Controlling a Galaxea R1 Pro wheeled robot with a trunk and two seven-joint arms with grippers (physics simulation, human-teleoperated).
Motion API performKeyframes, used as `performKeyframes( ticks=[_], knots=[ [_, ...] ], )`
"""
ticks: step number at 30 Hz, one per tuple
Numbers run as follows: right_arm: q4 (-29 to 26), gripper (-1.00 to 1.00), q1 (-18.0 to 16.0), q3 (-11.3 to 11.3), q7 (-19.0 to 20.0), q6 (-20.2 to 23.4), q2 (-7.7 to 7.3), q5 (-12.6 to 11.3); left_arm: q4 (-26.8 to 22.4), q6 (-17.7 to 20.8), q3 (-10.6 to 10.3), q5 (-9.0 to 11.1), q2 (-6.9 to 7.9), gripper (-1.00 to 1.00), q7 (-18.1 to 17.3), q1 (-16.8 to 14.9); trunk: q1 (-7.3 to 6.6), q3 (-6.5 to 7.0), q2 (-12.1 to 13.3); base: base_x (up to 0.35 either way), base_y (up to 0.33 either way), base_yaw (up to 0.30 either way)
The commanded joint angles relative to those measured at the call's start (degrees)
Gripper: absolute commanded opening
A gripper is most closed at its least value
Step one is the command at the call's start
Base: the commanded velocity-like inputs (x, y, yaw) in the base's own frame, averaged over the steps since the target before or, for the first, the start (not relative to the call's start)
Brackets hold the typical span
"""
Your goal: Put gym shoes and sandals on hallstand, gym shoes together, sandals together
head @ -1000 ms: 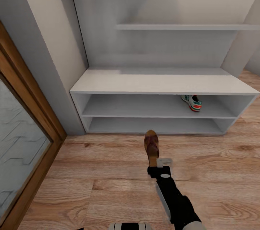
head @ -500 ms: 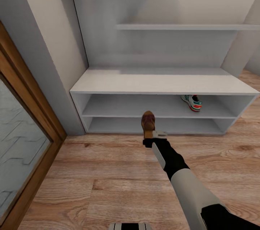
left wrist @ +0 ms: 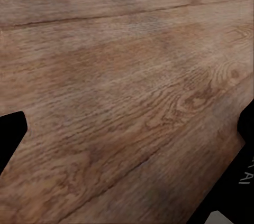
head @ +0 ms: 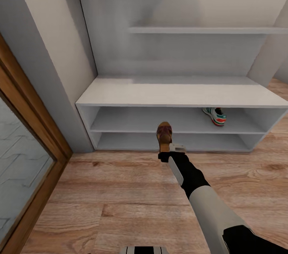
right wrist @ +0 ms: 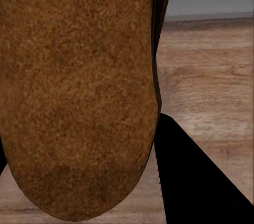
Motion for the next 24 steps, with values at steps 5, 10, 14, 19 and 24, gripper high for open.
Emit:
performKeyframes(
  ticks=[5,10,14,19,24],
  knots=[
    [0.0,-1.00,0.0,0.1,-1.2,0.2,0.00,-0.7,0.1,-0.1,0.1,0.2,0.00,1.00,-0.3,0.0,0.02,-0.05,0.0,0.307,0.038,0.000],
    [0.0,-1.00,0.0,0.1,-1.6,0.2,0.00,-0.7,0.1,-0.1,0.1,0.2,-0.07,1.00,-0.3,0.0,0.02,-0.05,0.0,0.323,0.026,0.000],
    [0.0,-1.00,0.0,0.1,-2.1,0.2,0.00,-0.7,0.1,-0.1,0.1,0.2,-0.09,1.00,-0.3,0.0,0.02,-0.05,0.0,0.266,0.066,0.000],
    [0.0,-1.00,0.0,0.1,-2.2,0.2,0.00,-0.7,0.1,-0.1,0.2,0.2,-0.12,1.00,-0.2,0.0,0.02,-0.05,0.0,0.103,0.015,0.000],
    [0.0,-1.00,0.0,0.1,-2.2,0.2,0.00,-0.7,0.1,-0.1,0.2,0.2,-0.17,1.00,-0.2,0.0,0.02,-0.05,0.0,0.296,0.001,0.000]
  ],
)
